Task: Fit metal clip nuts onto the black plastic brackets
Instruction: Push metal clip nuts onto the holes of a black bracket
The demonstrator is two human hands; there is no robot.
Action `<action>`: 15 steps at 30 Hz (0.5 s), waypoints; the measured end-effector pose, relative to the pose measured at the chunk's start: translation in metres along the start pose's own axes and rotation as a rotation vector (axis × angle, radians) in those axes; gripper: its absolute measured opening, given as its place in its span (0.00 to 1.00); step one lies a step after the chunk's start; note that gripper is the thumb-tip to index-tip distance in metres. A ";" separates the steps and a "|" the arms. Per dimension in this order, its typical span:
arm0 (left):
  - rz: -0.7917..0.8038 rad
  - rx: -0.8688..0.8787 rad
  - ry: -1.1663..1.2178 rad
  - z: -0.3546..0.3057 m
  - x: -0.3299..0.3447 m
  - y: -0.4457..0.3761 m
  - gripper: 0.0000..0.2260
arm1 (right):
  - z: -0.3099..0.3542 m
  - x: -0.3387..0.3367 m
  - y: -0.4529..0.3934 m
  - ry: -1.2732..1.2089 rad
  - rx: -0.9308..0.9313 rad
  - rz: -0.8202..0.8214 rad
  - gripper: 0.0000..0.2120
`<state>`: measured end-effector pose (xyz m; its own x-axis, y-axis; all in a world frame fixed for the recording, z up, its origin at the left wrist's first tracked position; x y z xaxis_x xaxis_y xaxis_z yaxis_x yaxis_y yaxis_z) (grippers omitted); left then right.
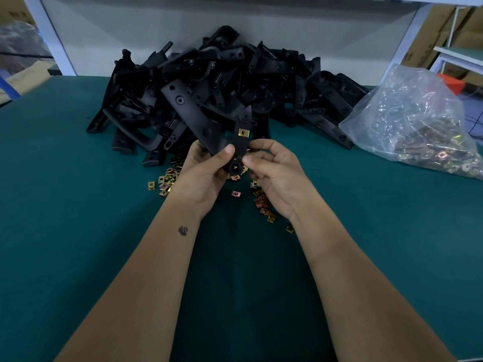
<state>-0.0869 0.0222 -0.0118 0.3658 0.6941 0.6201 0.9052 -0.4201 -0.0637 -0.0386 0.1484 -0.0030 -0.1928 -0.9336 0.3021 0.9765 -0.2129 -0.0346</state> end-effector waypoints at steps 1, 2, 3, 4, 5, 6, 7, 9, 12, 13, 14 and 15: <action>0.003 0.001 -0.006 0.000 0.000 0.000 0.16 | 0.000 0.000 0.000 -0.001 0.000 -0.001 0.12; 0.005 0.001 -0.012 0.000 0.000 0.000 0.15 | 0.000 0.000 0.000 -0.003 -0.003 -0.003 0.12; 0.004 -0.002 -0.018 0.000 0.000 0.000 0.15 | 0.000 0.000 0.000 -0.009 -0.007 -0.005 0.13; -0.001 -0.006 -0.023 0.000 0.000 0.000 0.14 | 0.000 -0.001 -0.001 -0.017 -0.012 -0.007 0.13; -0.009 -0.012 -0.028 0.001 0.000 0.000 0.12 | 0.001 -0.001 -0.001 -0.023 -0.017 -0.008 0.13; -0.018 -0.019 -0.033 0.002 0.000 -0.001 0.10 | 0.001 -0.002 -0.001 -0.025 -0.021 -0.007 0.13; -0.024 -0.025 -0.039 0.003 0.000 -0.001 0.09 | 0.001 -0.002 -0.001 -0.026 -0.024 -0.007 0.13; -0.025 -0.029 -0.050 0.004 0.001 0.000 0.09 | 0.000 -0.003 -0.002 -0.028 -0.028 -0.004 0.14; -0.005 -0.038 -0.046 0.004 0.002 0.000 0.10 | 0.000 -0.004 -0.002 -0.022 -0.037 0.008 0.14; 0.006 -0.048 -0.036 0.004 0.003 0.001 0.09 | 0.001 -0.004 -0.002 -0.015 -0.043 0.013 0.14; 0.011 -0.055 -0.031 0.004 0.003 0.001 0.09 | 0.001 -0.005 -0.002 -0.007 -0.049 0.018 0.14; 0.012 -0.057 -0.035 0.004 0.002 0.001 0.10 | 0.001 -0.005 -0.002 0.000 -0.055 0.022 0.14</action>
<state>-0.0846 0.0259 -0.0135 0.3845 0.7082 0.5921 0.8873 -0.4606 -0.0252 -0.0395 0.1538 -0.0031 -0.1711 -0.9383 0.3007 0.9737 -0.2076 -0.0935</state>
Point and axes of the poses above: each hand's wrist, its own y-axis away from the middle knuckle, its own x-axis out of the palm, z = x × y, the point moved 4 cm from there along -y, towards the middle knuckle, and after that the axes turned 2 degrees about -y, right-handed, at the moved point
